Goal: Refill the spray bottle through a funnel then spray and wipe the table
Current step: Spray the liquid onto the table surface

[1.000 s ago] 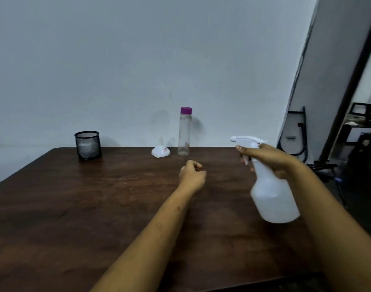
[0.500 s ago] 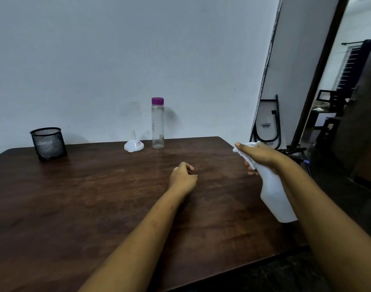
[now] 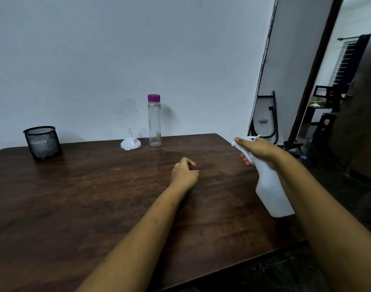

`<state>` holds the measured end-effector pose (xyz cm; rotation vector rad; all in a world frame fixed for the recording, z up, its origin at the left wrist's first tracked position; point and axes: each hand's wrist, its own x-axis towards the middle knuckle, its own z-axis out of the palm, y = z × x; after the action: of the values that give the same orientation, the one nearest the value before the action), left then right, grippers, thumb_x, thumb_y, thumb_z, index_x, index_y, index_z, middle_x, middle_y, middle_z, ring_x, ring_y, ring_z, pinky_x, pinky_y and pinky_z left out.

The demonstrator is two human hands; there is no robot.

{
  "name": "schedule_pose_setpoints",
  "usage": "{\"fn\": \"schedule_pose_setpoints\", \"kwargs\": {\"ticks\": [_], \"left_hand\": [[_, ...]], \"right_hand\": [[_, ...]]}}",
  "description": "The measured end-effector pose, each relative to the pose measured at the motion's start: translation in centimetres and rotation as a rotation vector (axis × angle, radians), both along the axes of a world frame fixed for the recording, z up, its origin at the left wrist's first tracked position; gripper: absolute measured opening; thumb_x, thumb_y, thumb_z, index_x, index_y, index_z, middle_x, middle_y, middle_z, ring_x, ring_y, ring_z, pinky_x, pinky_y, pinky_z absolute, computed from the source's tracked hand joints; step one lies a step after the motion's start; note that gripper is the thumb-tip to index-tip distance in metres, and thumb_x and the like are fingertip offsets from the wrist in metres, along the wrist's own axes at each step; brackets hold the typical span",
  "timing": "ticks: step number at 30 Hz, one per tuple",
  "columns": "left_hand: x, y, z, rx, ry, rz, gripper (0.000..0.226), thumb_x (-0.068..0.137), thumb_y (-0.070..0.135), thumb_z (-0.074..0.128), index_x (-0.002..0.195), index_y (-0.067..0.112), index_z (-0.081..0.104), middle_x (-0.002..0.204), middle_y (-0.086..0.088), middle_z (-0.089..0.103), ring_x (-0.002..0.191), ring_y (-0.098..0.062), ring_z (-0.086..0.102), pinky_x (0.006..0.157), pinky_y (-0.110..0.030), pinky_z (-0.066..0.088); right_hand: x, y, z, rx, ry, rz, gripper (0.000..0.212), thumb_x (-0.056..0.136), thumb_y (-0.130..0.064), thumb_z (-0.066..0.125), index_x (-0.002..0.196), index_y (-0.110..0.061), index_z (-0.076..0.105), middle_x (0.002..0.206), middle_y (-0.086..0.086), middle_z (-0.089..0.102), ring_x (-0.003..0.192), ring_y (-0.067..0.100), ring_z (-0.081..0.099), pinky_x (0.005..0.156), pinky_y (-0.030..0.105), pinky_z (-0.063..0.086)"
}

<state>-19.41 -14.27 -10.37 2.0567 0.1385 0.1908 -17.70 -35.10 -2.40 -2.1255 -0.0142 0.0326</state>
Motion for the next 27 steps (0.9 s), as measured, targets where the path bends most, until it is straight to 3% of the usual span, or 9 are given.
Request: {"fn": "schedule_pose_setpoints", "kwargs": {"ticks": [3, 7, 9, 12, 14, 17, 21, 27], "left_hand": [[-0.2, -0.1, 0.0, -0.014, 0.0, -0.011, 0.012, 0.086, 0.019, 0.06, 0.093, 0.025, 0.052, 0.112, -0.001, 0.055, 0.102, -0.018, 0.052, 0.089, -0.036, 0.047], [-0.4, -0.3, 0.2, -0.028, -0.015, -0.017, 0.01, 0.087, 0.019, 0.059, 0.096, 0.022, 0.054, 0.112, -0.002, 0.056, 0.103, -0.019, 0.053, 0.087, -0.032, 0.045], [-0.5, -0.5, 0.5, -0.056, -0.034, -0.022, 0.008, 0.089, 0.017, 0.056, 0.096, 0.021, 0.056, 0.112, -0.001, 0.057, 0.101, -0.017, 0.053, 0.085, -0.029, 0.044], [-0.6, -1.1, 1.5, -0.095, -0.092, -0.069, 0.011, 0.092, 0.012, 0.052, 0.098, 0.019, 0.059, 0.11, -0.001, 0.061, 0.099, -0.014, 0.055, 0.086, -0.025, 0.044], [-0.6, -1.4, 2.3, -0.091, -0.121, -0.084, 0.014, 0.092, 0.012, 0.052, 0.101, 0.018, 0.061, 0.108, 0.0, 0.062, 0.1, -0.013, 0.056, 0.087, -0.024, 0.043], [-0.4, -1.8, 2.8, -0.1, -0.122, -0.099, 0.015, 0.092, 0.012, 0.052, 0.1, 0.019, 0.062, 0.11, -0.001, 0.063, 0.104, -0.015, 0.058, 0.094, -0.028, 0.046], [-0.4, -1.9, 2.5, -0.085, -0.094, -0.101, 0.015, 0.091, 0.012, 0.053, 0.101, 0.017, 0.063, 0.109, -0.001, 0.063, 0.102, -0.015, 0.057, 0.09, -0.026, 0.045], [-0.5, -0.9, 0.9, -0.074, -0.036, -0.062, 0.012, 0.091, 0.011, 0.054, 0.092, 0.021, 0.061, 0.106, -0.001, 0.063, 0.095, -0.013, 0.056, 0.081, -0.024, 0.043]], "right_hand": [[-0.4, -0.2, 0.3, -0.008, 0.019, 0.024, 0.044, 0.094, -0.049, 0.046, 0.118, -0.015, 0.062, 0.085, 0.013, 0.062, 0.073, 0.018, 0.061, 0.06, 0.026, 0.051], [-1.3, -0.4, 0.6, 0.091, 0.102, 0.015, 0.041, 0.092, -0.052, 0.05, 0.091, -0.014, 0.065, 0.089, 0.013, 0.067, 0.076, 0.021, 0.065, 0.067, 0.032, 0.055], [-1.5, -0.4, 0.8, 0.104, 0.088, 0.039, 0.038, 0.092, -0.053, 0.05, 0.086, -0.018, 0.066, 0.088, 0.012, 0.068, 0.074, 0.02, 0.066, 0.061, 0.029, 0.055], [-1.4, -0.2, 0.6, 0.17, 0.005, 0.039, 0.034, 0.094, -0.047, 0.05, 0.097, -0.018, 0.068, 0.082, 0.014, 0.065, 0.068, 0.021, 0.064, 0.051, 0.024, 0.053], [-1.1, -0.1, 0.4, 0.201, -0.034, 0.01, 0.032, 0.094, -0.044, 0.052, 0.105, -0.018, 0.068, 0.078, 0.015, 0.062, 0.068, 0.021, 0.06, 0.058, 0.029, 0.054], [-1.0, 0.0, 0.4, 0.169, 0.002, 0.015, 0.028, 0.094, -0.044, 0.052, 0.087, -0.021, 0.066, 0.079, 0.014, 0.061, 0.069, 0.021, 0.059, 0.063, 0.03, 0.053], [-1.3, 0.1, 0.9, 0.118, 0.123, 0.038, 0.029, 0.093, -0.046, 0.053, 0.087, -0.02, 0.064, 0.09, 0.011, 0.067, 0.078, 0.02, 0.064, 0.064, 0.03, 0.054], [-0.1, 0.7, 0.2, 0.105, 0.04, 0.002, 0.04, 0.093, -0.038, 0.056, 0.112, -0.003, 0.063, 0.076, 0.009, 0.058, 0.063, 0.017, 0.057, 0.056, 0.026, 0.051]]}}
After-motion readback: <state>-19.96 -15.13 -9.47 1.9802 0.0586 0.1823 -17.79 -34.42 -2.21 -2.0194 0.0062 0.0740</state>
